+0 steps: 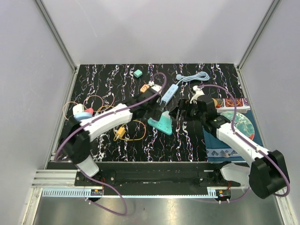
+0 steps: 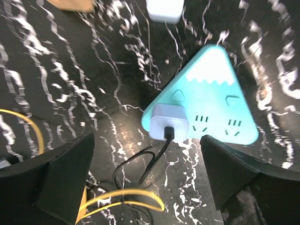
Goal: Insert the plug
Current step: Insert the plug into the socket.
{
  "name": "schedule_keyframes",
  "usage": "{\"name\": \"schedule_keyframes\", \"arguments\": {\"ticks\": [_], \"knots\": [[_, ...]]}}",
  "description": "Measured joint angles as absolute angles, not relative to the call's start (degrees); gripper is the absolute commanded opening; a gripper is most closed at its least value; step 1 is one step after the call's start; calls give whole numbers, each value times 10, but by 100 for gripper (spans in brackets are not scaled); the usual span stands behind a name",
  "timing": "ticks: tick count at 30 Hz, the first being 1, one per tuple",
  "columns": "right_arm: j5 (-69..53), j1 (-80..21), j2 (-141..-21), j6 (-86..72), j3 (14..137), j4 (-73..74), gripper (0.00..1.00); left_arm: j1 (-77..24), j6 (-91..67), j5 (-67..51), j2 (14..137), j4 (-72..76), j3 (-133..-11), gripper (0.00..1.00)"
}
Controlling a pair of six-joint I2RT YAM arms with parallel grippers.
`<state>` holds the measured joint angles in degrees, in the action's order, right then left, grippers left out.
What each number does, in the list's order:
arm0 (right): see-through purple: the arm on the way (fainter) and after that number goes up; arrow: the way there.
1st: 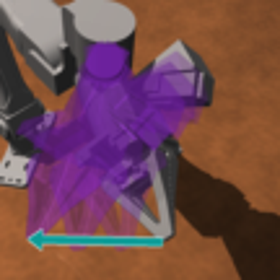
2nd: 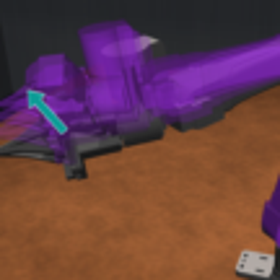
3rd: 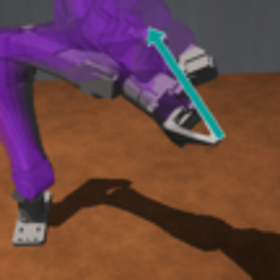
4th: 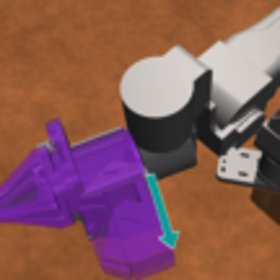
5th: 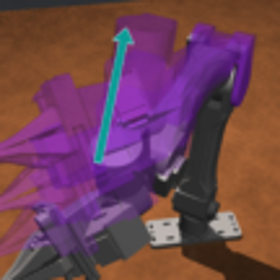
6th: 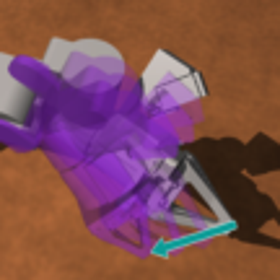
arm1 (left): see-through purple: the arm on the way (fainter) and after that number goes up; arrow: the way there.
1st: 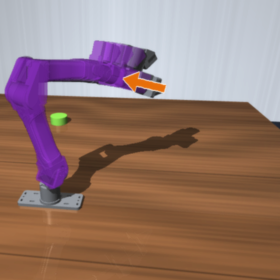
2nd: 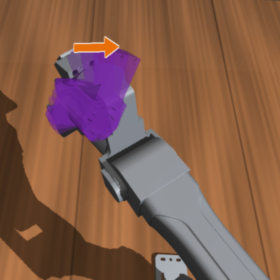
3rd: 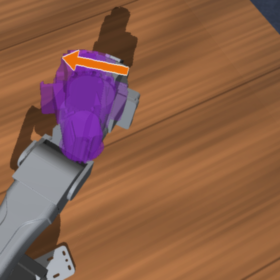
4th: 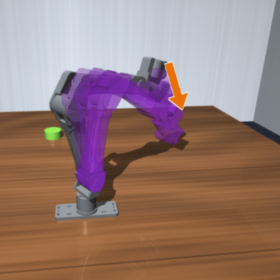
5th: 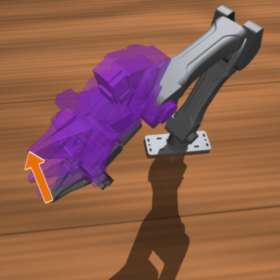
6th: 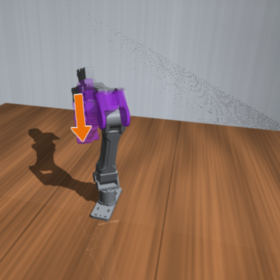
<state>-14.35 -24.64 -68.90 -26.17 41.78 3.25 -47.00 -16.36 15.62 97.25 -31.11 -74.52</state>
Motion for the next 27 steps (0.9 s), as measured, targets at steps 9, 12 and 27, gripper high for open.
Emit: {"name": "schedule_keyframes", "arguments": {"ticks": [9, 12, 27], "knots": [[-146, -247, -612, -255, 397, 67, 95, -425, -173, 178, 712, -324, -677, 89], [-147, -247, -609, -255, 388, 74, 93, -405, -180, 178, 672, -347, -626, 83], [-162, -258, -611, -255, 382, 87, 93, -325, -176, 133, 707, -415, -504, 61]]}}
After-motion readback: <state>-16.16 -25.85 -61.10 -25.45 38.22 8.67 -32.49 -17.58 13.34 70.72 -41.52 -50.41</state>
